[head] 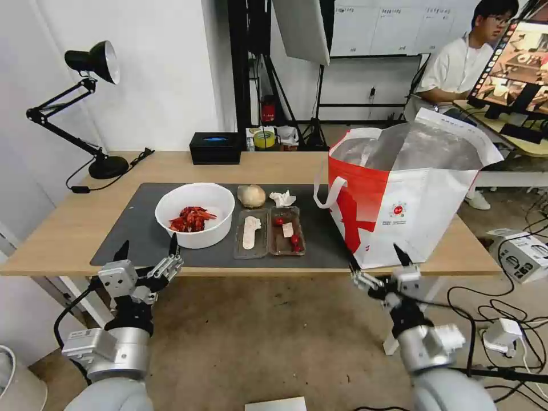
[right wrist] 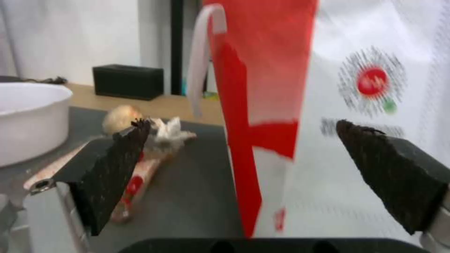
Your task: Pick up the trash from the table and place it into the takeout bag.
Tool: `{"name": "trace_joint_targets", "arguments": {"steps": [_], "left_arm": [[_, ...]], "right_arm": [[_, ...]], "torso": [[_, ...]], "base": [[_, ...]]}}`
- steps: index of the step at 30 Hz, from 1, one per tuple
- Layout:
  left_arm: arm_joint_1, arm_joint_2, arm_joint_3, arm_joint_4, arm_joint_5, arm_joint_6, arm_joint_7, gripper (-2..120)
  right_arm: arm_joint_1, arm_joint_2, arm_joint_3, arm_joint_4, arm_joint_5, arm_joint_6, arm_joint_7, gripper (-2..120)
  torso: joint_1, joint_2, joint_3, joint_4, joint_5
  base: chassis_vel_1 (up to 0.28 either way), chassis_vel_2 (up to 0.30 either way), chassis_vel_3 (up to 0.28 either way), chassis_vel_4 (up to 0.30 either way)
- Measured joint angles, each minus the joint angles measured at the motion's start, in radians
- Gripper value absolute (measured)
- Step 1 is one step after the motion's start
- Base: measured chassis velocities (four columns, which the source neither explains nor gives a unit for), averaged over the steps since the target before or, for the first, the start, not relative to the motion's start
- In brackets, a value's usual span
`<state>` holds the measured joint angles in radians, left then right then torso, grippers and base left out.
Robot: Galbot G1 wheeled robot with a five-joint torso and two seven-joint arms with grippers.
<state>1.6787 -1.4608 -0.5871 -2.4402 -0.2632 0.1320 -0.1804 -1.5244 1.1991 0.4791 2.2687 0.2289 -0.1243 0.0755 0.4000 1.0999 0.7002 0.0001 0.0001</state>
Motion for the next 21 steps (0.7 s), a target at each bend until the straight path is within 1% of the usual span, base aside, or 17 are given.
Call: {"name": "trace_joint_targets", "arguments": {"steps": [1,4,5,7,8,9,10,11,14,21], "left_arm": [[0.000,0.000,0.000,0.000,0.000,0.000,0.000,100],[0.007,-0.001,0.000,0.000,0.002,-0.002,0.001,100],[0.007,-0.001,0.000,0.000,0.002,-0.002,0.001,100],[0.012,-0.002,0.001,0.000,0.005,-0.001,0.002,100],[0.013,-0.002,0.001,0.000,0.005,-0.001,0.003,100],[0.013,-0.002,0.001,0.000,0.005,-0.001,0.003,100],[0.015,-0.002,0.002,0.001,0.006,0.001,0.003,100],[0.016,-0.003,0.002,0.002,0.006,0.004,0.004,100],[0.019,-0.005,0.003,0.001,0.007,0.010,0.004,100],[0.025,-0.012,0.008,0.004,0.007,0.019,0.007,100]], "right_arm": [[0.000,0.000,0.000,0.000,0.000,0.000,0.000,100],[0.099,-0.107,-0.026,-0.011,0.082,-0.045,0.028,100],[0.099,-0.107,-0.026,-0.011,0.082,-0.045,0.028,100],[0.167,-0.181,-0.043,-0.019,0.139,-0.076,0.047,100],[0.182,-0.197,-0.046,-0.020,0.151,-0.082,0.051,100],[0.182,-0.197,-0.046,-0.020,0.151,-0.082,0.051,100],[0.226,-0.245,-0.058,-0.026,0.187,-0.103,0.063,100],[0.258,-0.275,-0.074,-0.033,0.212,-0.110,0.069,100],[0.271,-0.288,-0.092,-0.042,0.227,-0.113,0.069,100],[0.267,-0.283,-0.097,-0.043,0.227,-0.113,0.069,100]], "torso": [[0.000,0.000,0.000,0.0000,0.0000],[0.000,0.000,0.000,0.0000,0.0002],[0.000,0.000,0.000,0.0000,0.0002],[0.000,0.000,0.000,0.0000,0.0001],[0.000,0.000,0.000,0.0000,0.0000],[0.000,0.000,0.000,0.0000,0.0000],[0.000,0.000,0.000,0.0000,0.0001],[0.000,0.000,0.000,0.0003,-0.0007],[0.000,0.000,0.000,0.0000,0.0003],[0.000,0.000,0.000,-0.0001,-0.0001]], "base": [[0.000,0.000,0.000,0.000],[0.000,0.000,0.000,0.000],[0.000,0.000,0.000,0.000],[0.000,0.000,0.000,0.000],[0.000,0.000,0.000,0.000],[0.000,0.000,0.000,0.000],[0.000,0.000,0.000,0.000],[0.000,0.000,0.000,0.000],[0.000,0.000,0.000,0.000],[0.000,0.000,0.000,0.000]]}}
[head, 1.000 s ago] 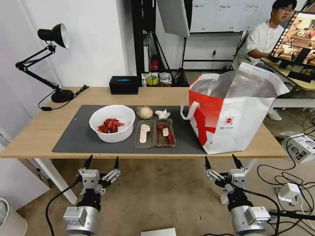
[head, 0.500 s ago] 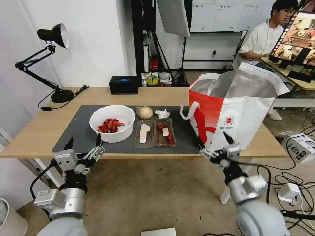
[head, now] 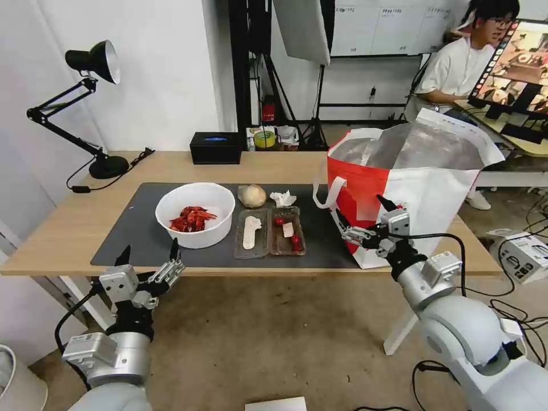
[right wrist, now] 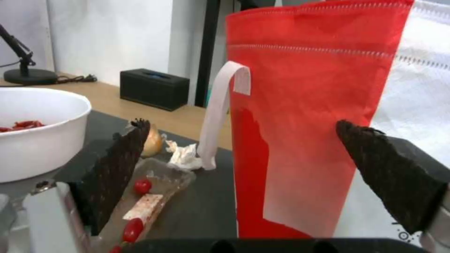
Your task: Pick up the trash from the table and place it into the takeout bag.
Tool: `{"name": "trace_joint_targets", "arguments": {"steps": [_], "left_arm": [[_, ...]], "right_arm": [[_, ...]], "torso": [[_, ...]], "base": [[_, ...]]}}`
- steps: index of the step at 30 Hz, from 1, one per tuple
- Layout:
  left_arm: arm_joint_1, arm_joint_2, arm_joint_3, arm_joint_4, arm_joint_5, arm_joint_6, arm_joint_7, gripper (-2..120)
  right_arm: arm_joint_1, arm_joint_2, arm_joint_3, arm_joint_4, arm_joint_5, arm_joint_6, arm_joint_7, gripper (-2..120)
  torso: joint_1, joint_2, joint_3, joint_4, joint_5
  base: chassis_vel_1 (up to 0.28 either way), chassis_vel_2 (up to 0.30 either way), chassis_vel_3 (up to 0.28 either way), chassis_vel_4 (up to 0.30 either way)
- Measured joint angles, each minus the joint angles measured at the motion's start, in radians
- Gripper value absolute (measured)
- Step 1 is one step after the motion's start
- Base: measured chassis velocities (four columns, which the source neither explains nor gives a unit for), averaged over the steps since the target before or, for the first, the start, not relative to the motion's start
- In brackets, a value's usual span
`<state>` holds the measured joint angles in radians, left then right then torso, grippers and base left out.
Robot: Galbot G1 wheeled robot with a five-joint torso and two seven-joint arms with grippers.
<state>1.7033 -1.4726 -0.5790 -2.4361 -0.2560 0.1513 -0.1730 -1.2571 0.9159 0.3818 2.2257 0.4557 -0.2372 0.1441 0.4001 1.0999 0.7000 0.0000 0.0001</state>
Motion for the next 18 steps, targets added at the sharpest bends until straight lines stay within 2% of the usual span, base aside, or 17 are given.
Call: {"name": "trace_joint_targets", "arguments": {"steps": [10,18], "left_arm": [[0.005,-0.010,0.013,0.008,-0.008,0.011,0.004,100],[0.013,-0.013,0.037,0.008,-0.065,0.043,0.004,100]], "right_arm": [[-0.006,0.011,-0.010,-0.001,-0.004,0.001,-0.003,100],[-0.008,0.017,-0.033,-0.004,-0.005,0.000,-0.008,100]], "torso": [[0.000,0.000,0.000,0.0000,0.0000],[0.000,0.000,0.000,0.0000,0.0000]], "base": [[0.000,0.000,0.000,0.000],[0.000,0.000,0.000,0.000]]}}
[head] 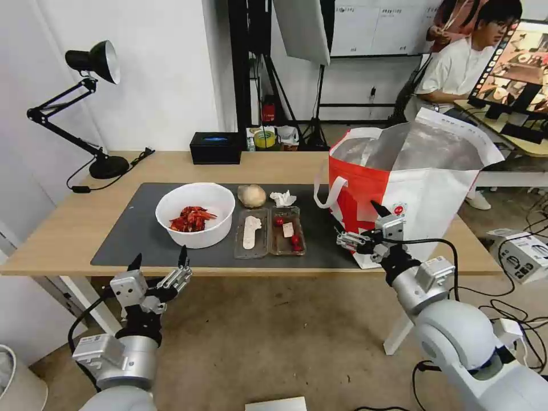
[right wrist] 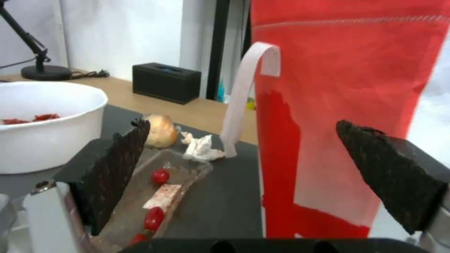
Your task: Pick up the trash from the table and place it into the takeout bag.
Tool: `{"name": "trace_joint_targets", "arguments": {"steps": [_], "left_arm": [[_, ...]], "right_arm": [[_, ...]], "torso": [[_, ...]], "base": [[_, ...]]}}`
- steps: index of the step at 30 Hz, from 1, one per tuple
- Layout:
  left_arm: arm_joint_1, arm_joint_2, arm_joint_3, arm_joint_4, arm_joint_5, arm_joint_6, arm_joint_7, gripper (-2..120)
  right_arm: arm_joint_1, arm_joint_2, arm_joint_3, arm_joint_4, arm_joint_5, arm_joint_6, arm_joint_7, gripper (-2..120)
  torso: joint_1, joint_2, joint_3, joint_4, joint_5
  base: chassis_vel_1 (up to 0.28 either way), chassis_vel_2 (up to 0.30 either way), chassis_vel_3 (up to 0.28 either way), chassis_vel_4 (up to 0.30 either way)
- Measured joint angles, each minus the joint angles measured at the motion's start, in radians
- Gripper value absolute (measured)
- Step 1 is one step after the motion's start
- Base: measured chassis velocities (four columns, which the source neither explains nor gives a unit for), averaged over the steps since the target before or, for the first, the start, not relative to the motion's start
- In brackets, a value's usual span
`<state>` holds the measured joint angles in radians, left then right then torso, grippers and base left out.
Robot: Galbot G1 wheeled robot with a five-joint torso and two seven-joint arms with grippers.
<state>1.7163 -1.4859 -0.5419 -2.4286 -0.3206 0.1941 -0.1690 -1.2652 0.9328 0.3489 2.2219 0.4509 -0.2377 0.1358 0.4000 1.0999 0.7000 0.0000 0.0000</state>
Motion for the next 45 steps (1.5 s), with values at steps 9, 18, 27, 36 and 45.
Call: {"name": "trace_joint_targets", "arguments": {"steps": [9,18,27,36,45], "left_arm": [[-0.023,0.000,0.063,0.018,-0.126,0.079,-0.058,100],[-0.115,0.038,0.140,0.020,-0.422,0.169,-0.219,100],[-0.216,0.035,0.212,0.010,-0.843,0.189,-0.426,100],[-0.284,0.008,0.255,0.062,-0.968,0.154,-0.479,100],[-0.362,-0.012,0.290,0.121,-1.001,0.122,-0.504,100]], "right_arm": [[-0.014,0.026,-0.044,-0.001,0.000,-0.025,-0.002,100],[-0.027,0.023,-0.034,0.002,-0.008,-0.031,0.000,100],[-0.062,0.013,0.008,0.022,-0.012,-0.033,0.004,100],[-0.090,0.016,0.031,0.035,-0.022,-0.021,0.015,100],[-0.128,0.026,0.055,0.043,-0.044,-0.012,0.021,100]], "torso": [[0.000,0.000,0.000,0.0002,0.0001],[0.000,0.000,0.000,0.0000,0.0000],[0.000,0.000,0.000,0.0000,0.0001],[0.000,0.000,0.000,0.0001,0.0000],[0.000,0.000,0.000,0.0000,0.0000]], "base": [[0.000,0.000,0.000,0.000],[0.000,0.000,0.000,0.000],[0.000,0.000,0.000,0.000],[0.000,0.000,0.000,0.000],[0.000,0.000,0.000,0.000]]}}
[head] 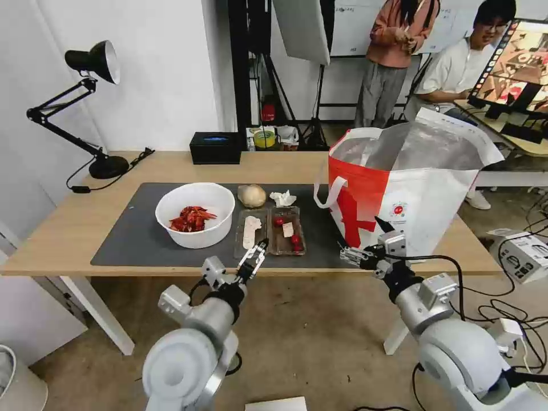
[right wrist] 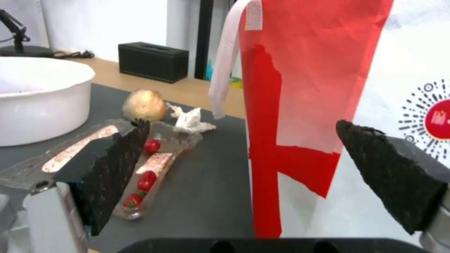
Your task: Pick up the trash from the table and place it into the takeout bag.
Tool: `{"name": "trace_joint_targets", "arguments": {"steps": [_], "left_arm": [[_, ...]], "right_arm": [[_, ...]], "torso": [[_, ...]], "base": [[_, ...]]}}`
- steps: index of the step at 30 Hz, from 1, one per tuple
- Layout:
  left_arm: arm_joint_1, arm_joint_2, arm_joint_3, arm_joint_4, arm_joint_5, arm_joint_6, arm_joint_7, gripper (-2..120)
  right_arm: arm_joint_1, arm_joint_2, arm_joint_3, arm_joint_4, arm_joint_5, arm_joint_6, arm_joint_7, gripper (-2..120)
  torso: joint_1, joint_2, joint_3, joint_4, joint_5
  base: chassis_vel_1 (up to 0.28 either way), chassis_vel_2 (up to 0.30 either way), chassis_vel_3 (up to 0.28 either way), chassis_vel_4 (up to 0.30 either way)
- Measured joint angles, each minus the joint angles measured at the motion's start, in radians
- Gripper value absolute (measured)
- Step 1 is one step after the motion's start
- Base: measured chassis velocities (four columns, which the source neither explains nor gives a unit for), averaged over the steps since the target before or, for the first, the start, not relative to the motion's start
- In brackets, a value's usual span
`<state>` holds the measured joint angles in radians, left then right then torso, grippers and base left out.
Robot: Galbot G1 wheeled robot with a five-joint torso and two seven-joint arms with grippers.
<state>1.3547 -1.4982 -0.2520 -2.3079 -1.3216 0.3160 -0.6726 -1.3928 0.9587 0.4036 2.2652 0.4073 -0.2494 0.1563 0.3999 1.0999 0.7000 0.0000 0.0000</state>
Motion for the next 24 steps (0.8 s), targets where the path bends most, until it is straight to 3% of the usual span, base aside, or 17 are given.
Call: {"name": "trace_joint_targets", "arguments": {"steps": [24], "left_arm": [[-0.114,-0.015,0.041,0.169,0.015,-0.043,-0.007,100]], "right_arm": [[-0.043,0.048,0.004,0.003,-0.042,0.006,-0.001,100]], "torso": [[0.000,0.000,0.000,0.0001,-0.0001]], "base": [[0.000,0.000,0.000,0.000]]}}
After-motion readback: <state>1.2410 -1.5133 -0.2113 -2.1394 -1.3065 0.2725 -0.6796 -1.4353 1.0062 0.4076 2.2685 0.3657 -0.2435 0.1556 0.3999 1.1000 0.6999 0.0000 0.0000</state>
